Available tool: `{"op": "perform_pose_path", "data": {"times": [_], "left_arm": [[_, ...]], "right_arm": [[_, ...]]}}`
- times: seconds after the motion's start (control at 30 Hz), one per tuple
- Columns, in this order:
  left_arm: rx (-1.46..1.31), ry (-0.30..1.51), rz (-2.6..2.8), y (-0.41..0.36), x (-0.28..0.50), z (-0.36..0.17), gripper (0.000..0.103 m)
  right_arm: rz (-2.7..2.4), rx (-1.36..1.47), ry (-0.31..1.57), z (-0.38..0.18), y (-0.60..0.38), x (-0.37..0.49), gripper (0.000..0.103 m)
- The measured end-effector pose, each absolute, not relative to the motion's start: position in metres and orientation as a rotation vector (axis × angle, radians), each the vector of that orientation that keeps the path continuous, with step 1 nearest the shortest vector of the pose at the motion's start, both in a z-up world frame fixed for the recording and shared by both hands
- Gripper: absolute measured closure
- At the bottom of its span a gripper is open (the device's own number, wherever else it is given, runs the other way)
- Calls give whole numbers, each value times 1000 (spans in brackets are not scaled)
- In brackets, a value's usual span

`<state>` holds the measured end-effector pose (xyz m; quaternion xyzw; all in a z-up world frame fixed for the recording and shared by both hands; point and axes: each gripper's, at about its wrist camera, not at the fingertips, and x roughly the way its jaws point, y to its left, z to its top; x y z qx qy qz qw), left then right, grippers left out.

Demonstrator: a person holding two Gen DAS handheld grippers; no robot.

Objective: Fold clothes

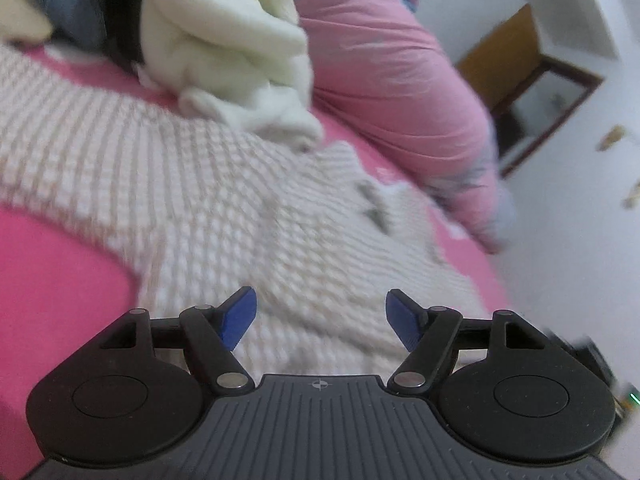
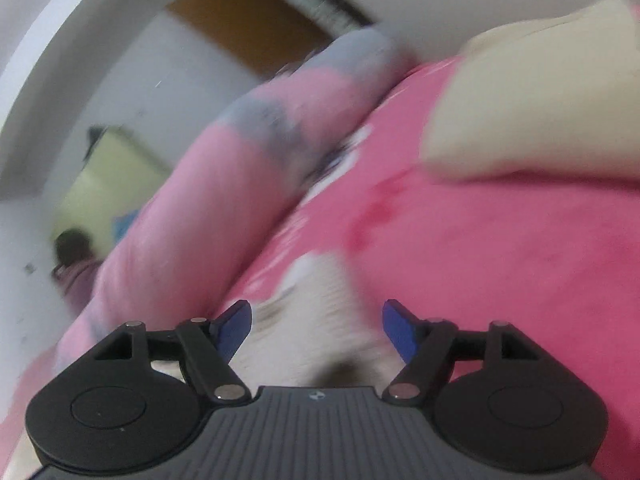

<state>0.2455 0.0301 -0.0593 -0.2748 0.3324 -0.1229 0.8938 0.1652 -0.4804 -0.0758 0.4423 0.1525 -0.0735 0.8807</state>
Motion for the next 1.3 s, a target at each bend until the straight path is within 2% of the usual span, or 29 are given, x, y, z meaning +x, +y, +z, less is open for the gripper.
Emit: {"op": "perform_pose_path", "data": {"times": [0.13,0.23,0.27,0.5,0.8,0.9,1.03,1.13,1.2,1.3], "left_arm": [[-497,729,-152,19,262,-67,33],[-468,704,-97,9,268,-66,39],[-454,701,-81,5,269,-66,50],[-305,672,35,-24,269,-67,96],[-233,419,76,-17,242,-1,99],[-193,471,112,-13,249,-13,99],[-154,619,168,-8,255,-57,98],[-52,574,187,-20,243,-65,97],[-22,541,221,-24,239,-62,103],[-40,590,272,-9,248,-67,103]], "right_arm": [[-201,1033,353,-115,-506,156,28],[-159,1021,367,-112,-505,162,28],[-143,1008,372,-111,-502,164,28],[-139,856,477,-108,-483,176,28],[-143,824,489,-107,-479,182,27],[-143,813,492,-105,-476,183,25],[-142,810,488,-105,-475,181,25],[-137,812,487,-106,-477,185,25],[-136,808,489,-106,-478,186,25],[-140,802,491,-105,-477,186,25]]}}
